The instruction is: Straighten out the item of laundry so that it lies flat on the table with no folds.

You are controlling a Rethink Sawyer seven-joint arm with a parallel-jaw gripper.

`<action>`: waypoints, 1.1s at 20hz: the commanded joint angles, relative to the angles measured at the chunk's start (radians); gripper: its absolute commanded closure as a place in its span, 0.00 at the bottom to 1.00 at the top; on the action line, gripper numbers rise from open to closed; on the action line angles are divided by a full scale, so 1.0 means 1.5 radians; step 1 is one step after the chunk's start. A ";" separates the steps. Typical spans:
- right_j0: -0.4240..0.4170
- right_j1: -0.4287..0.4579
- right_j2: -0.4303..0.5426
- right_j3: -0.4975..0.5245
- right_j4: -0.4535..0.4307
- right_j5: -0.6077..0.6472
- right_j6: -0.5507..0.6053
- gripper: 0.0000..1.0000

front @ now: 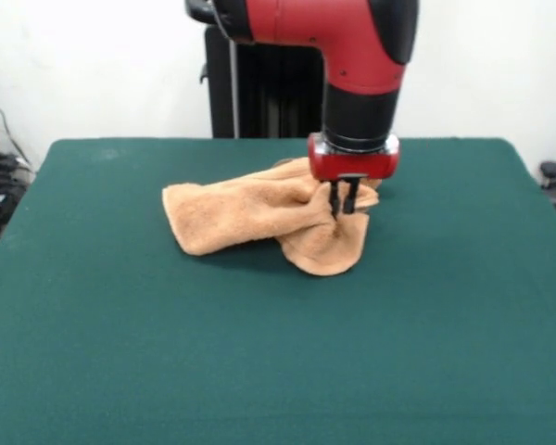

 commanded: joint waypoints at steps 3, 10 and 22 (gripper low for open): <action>-0.043 0.011 0.035 0.039 -0.065 0.012 0.001 1.00; -0.089 0.013 0.043 0.035 -0.111 0.006 -0.018 1.00; -0.146 0.019 0.063 0.014 -0.173 0.018 -0.029 1.00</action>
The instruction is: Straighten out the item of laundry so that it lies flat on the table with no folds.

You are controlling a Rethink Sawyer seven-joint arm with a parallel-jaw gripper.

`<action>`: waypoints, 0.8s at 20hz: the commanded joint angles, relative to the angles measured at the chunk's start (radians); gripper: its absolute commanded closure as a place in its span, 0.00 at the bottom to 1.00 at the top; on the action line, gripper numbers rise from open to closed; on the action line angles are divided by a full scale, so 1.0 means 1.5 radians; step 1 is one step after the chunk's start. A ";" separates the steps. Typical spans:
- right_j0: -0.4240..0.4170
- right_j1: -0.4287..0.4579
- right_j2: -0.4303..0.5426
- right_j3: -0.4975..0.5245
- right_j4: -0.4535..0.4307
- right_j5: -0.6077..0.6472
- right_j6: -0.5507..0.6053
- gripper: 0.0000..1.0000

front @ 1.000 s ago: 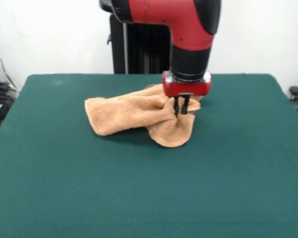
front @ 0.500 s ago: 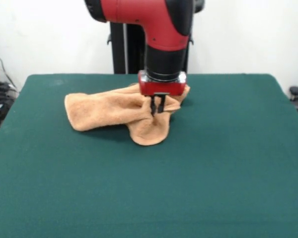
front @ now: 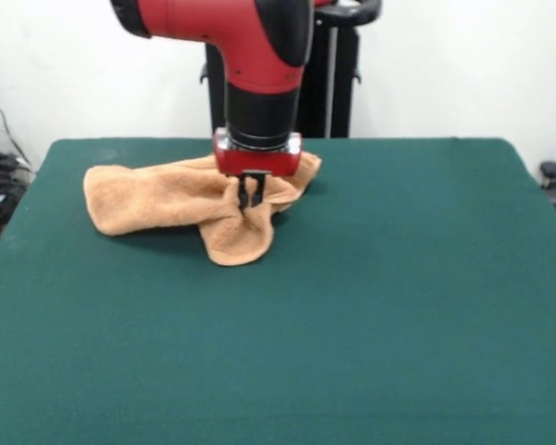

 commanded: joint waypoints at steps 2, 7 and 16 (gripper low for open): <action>-0.014 0.025 0.066 0.008 -0.051 0.021 -0.022 1.00; 0.014 0.045 0.083 -0.008 -0.029 0.024 0.015 1.00; 0.056 0.067 0.092 -0.030 0.012 0.026 0.060 1.00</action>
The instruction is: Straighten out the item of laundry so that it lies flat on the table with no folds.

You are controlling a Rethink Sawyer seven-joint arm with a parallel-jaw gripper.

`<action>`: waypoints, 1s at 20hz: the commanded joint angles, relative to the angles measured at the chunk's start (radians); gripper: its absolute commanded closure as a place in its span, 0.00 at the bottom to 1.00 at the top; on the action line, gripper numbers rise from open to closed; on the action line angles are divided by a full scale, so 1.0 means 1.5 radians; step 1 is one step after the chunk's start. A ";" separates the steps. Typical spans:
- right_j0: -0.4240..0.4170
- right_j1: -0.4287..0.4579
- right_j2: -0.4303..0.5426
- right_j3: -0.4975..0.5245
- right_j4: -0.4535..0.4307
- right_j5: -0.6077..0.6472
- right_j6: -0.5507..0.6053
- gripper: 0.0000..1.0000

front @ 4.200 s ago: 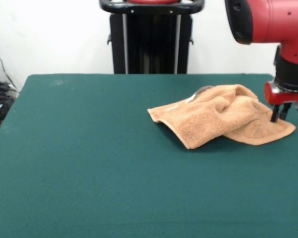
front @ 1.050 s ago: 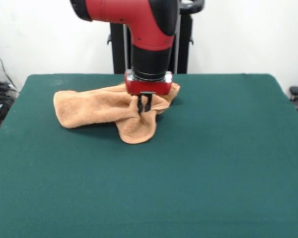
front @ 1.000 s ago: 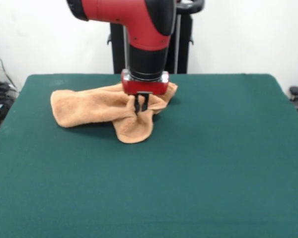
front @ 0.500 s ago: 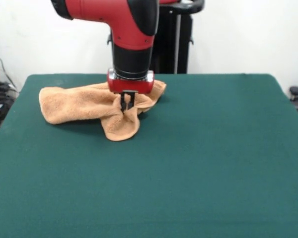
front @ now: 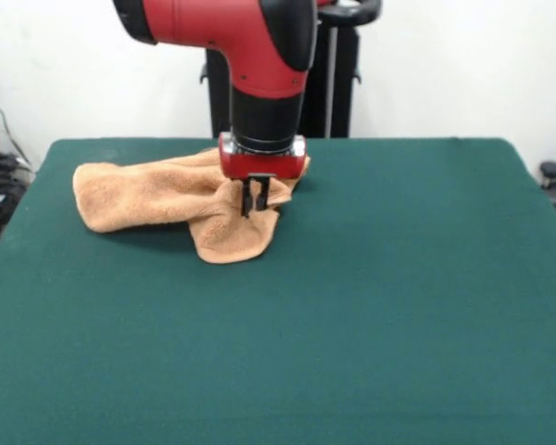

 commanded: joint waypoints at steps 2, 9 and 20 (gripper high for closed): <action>0.050 0.063 0.091 -0.024 0.037 0.024 0.070 1.00; 0.087 0.076 0.081 -0.033 0.071 0.012 0.102 1.00; 0.124 0.078 0.071 -0.032 0.124 0.007 0.122 1.00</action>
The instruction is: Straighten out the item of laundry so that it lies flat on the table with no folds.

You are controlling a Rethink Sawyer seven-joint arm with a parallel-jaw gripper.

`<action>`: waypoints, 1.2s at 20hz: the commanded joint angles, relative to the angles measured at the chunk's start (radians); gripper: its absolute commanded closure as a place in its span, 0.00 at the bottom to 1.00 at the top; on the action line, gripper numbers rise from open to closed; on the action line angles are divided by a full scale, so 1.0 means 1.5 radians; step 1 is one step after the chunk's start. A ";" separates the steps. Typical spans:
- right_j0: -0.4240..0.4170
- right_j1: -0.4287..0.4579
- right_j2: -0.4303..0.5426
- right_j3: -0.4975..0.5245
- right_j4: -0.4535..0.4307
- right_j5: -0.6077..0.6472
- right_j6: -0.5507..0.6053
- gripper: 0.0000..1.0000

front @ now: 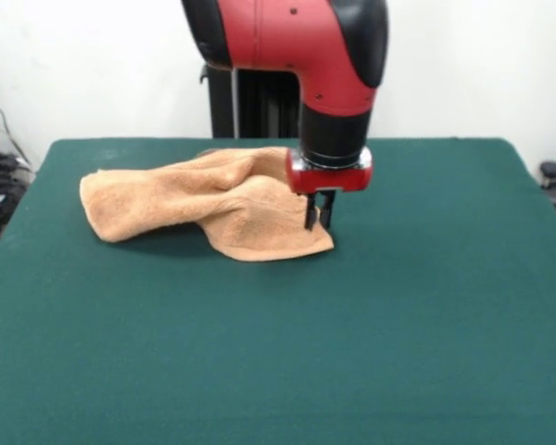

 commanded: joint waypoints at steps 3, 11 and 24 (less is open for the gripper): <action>0.040 0.047 0.071 -0.015 0.067 0.000 0.127 1.00; 0.061 0.047 0.077 -0.001 0.109 -0.019 0.147 1.00; 0.088 0.048 0.086 0.005 0.174 -0.029 0.153 1.00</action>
